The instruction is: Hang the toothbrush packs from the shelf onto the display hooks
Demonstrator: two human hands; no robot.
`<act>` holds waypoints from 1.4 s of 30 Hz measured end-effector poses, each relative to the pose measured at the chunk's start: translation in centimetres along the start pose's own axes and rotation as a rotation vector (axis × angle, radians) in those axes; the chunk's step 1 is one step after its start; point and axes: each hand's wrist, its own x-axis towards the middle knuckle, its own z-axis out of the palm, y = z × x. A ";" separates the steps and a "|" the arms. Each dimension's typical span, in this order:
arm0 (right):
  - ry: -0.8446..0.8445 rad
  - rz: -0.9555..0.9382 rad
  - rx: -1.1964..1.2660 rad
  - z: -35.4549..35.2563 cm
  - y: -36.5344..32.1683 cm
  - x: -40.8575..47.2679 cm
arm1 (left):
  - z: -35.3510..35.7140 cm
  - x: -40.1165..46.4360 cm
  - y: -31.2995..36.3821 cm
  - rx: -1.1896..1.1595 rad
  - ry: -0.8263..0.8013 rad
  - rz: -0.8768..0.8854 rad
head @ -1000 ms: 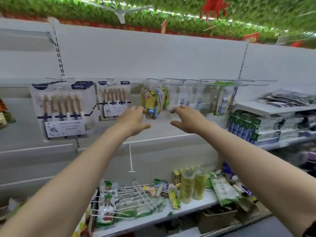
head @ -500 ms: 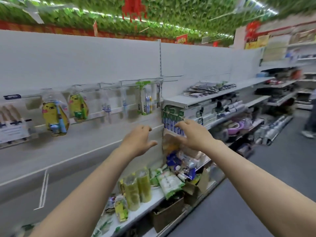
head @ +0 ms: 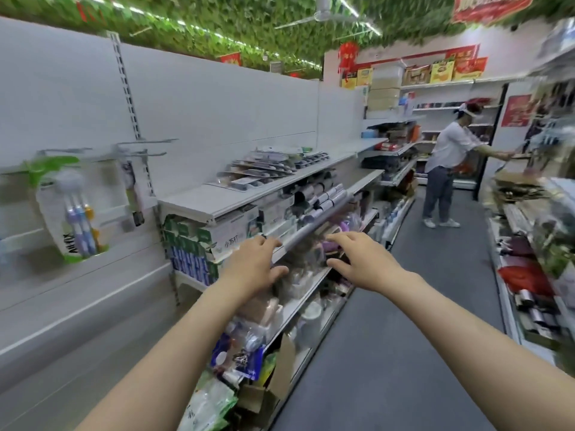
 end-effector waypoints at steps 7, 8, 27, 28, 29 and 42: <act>0.009 0.058 -0.006 -0.5 12.2 10.7 | 3.8 17.5 3.5 -0.012 -0.010 0.066; 0.011 0.062 0.000 -0.3 13.9 11.9 | 4.6 19.6 4.1 -0.010 -0.017 0.076; 0.022 -0.200 0.094 1.4 42.5 43.9 | 12.3 54.8 11.7 0.073 0.103 -0.170; 0.015 -0.223 0.111 1.8 43.1 45.5 | 12.4 56.1 11.5 0.087 0.108 -0.188; 0.013 -0.245 0.128 2.2 43.6 47.2 | 12.6 57.3 11.2 0.106 0.115 -0.207; 0.037 -0.503 0.241 7.4 45.9 71.3 | 15.2 75.3 0.9 0.264 0.372 -0.455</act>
